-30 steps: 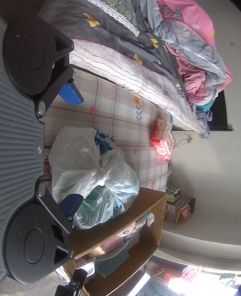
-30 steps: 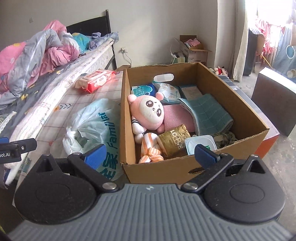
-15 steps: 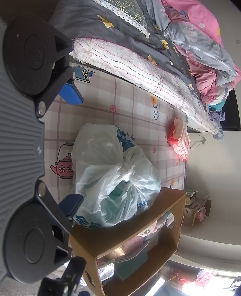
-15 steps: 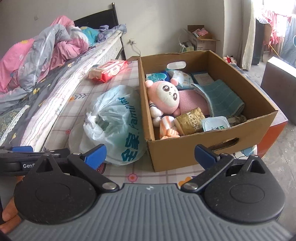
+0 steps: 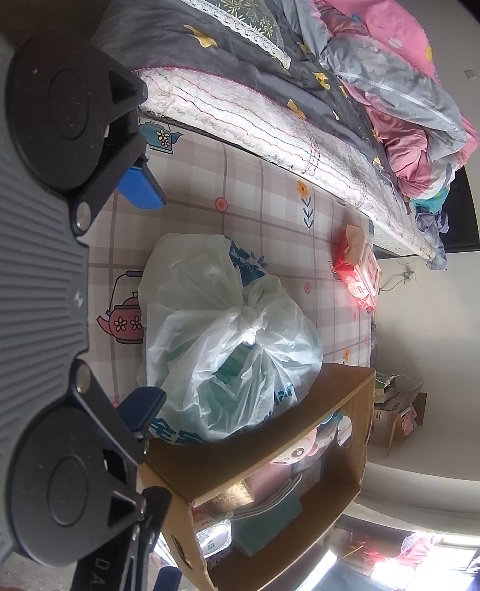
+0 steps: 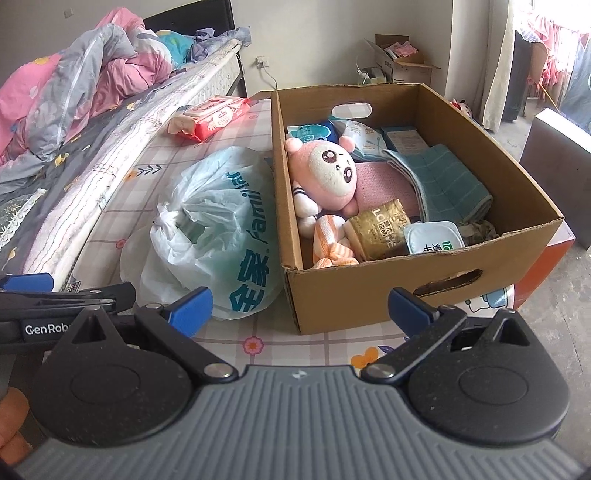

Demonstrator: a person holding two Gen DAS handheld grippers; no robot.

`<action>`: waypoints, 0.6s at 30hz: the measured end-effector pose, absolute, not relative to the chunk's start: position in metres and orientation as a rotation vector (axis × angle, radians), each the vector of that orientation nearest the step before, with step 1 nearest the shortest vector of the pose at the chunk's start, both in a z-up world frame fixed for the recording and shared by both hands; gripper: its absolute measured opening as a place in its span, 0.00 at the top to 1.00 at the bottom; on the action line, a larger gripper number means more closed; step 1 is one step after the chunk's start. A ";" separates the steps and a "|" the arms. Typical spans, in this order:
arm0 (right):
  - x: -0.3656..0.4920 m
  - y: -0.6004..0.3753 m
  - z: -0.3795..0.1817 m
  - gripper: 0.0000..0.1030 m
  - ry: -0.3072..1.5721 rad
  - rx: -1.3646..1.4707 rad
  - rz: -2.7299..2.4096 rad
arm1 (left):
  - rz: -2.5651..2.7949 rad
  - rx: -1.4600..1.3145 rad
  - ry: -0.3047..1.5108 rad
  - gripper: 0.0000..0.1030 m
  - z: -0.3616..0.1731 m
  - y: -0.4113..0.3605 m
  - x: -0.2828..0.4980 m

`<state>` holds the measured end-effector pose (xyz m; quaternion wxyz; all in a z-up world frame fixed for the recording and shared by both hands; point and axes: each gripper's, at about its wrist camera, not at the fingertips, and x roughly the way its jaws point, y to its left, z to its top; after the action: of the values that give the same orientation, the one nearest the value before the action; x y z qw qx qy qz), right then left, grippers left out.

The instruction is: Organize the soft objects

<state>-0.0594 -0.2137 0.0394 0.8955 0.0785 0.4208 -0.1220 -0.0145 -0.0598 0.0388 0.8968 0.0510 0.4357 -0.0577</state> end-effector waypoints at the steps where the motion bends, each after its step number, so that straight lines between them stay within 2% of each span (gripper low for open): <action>1: -0.059 -0.214 0.039 0.01 0.874 0.164 -0.254 | -0.120 0.106 0.903 0.00 0.039 -0.060 -0.014; 18: -0.056 -0.216 0.037 0.01 0.885 0.158 -0.267 | -0.125 0.114 0.909 0.02 0.038 -0.064 -0.011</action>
<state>-0.0558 -0.2159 0.0372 0.8921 0.0762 0.4264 -0.1288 -0.0106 -0.0641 0.0377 0.8951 0.0548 0.4384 -0.0602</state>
